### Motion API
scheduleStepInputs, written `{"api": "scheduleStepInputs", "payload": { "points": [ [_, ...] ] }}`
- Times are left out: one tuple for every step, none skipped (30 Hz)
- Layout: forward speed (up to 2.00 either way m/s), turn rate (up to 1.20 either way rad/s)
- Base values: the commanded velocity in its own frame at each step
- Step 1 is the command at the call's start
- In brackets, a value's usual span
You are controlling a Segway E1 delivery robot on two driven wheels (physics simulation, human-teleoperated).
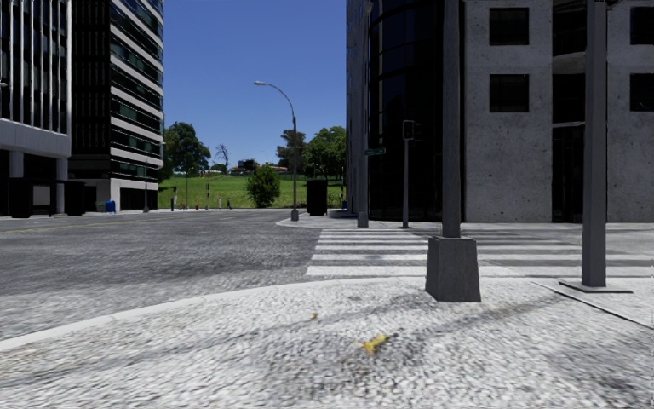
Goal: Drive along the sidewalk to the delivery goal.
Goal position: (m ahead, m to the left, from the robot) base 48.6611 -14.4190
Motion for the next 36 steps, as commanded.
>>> {"api": "scheduleStepInputs", "payload": {
  "points": [
    [2.00, 0.00],
    [2.00, 0.00],
    [2.00, 0.00],
    [2.00, 0.00],
    [2.00, 0.00],
    [2.00, 0.00],
    [2.00, 0.00],
    [2.00, 0.00],
    [2.00, 0.00],
    [2.00, 0.00],
    [2.00, 0.00],
    [2.00, 0.00],
    [2.00, 0.00],
    [2.00, 0.00],
    [2.00, 0.00],
    [2.00, 0.00],
    [2.00, 0.00],
    [2.00, 0.00],
    [2.00, 0.00],
    [2.00, 0.00],
    [2.00, 0.00],
    [2.00, 0.00],
    [2.00, 0.00],
    [2.00, 0.00],
    [2.00, -0.09],
    [2.00, -0.17],
    [2.00, -0.20],
    [2.00, -0.20],
    [2.00, -0.21],
    [2.00, -0.25],
    [2.00, -0.32],
    [2.00, -0.36],
    [2.00, -0.36],
    [2.00, -0.37],
    [2.00, -0.37],
    [1.97, -0.37]
  ]
}}
